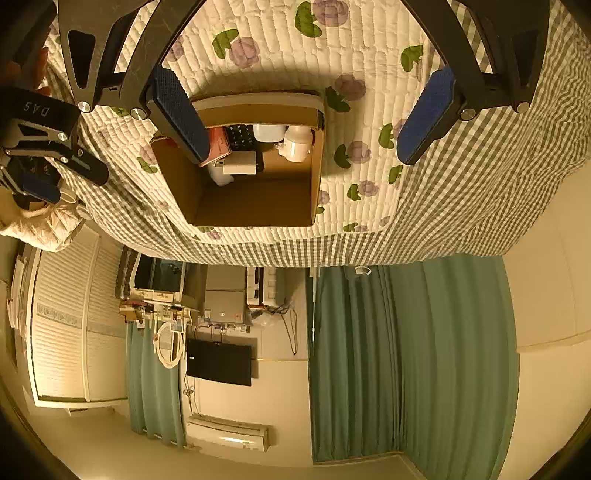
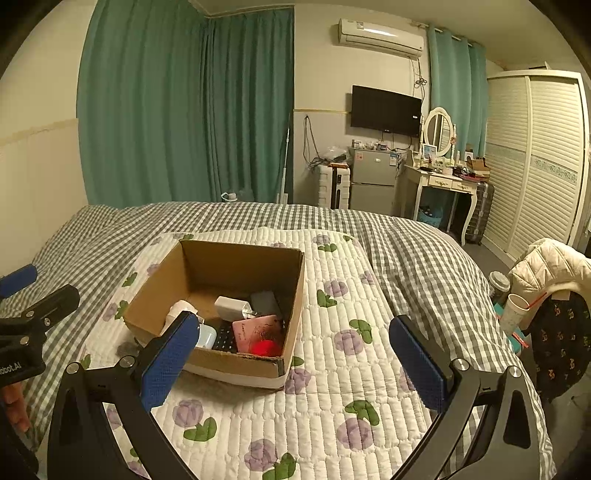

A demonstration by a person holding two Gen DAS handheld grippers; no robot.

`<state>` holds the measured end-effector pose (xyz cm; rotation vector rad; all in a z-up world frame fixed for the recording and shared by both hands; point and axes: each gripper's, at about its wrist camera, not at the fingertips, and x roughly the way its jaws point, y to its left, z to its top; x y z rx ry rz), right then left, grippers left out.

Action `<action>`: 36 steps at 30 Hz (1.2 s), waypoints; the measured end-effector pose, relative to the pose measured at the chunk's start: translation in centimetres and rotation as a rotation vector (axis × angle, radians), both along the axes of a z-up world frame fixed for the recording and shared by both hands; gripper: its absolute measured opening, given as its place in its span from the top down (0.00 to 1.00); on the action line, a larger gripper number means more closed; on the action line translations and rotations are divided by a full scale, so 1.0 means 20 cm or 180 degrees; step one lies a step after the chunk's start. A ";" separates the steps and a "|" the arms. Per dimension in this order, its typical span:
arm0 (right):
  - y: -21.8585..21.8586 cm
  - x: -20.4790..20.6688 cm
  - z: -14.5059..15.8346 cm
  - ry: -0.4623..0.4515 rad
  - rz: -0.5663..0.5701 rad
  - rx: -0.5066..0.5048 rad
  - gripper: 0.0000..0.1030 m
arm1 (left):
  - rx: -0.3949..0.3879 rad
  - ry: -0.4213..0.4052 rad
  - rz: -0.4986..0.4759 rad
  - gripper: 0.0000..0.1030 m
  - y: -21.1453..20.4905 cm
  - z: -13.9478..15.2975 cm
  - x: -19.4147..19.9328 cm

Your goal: Organize rigid objects

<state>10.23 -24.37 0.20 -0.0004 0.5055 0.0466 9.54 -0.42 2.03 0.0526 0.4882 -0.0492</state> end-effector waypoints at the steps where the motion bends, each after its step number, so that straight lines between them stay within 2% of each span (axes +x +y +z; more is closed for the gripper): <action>1: 0.00 0.00 0.00 0.0000 -0.0001 0.0002 0.00 | -0.0001 -0.0001 -0.0003 0.00 0.00 0.00 0.00; 23: 0.02 -0.01 0.01 0.0015 0.0016 -0.0017 0.00 | -0.0014 0.0086 0.0020 0.00 0.02 -0.01 0.00; 36: 0.03 -0.01 0.02 0.0020 0.0049 -0.0023 0.00 | 0.0039 0.0033 0.0007 0.00 0.00 0.00 -0.01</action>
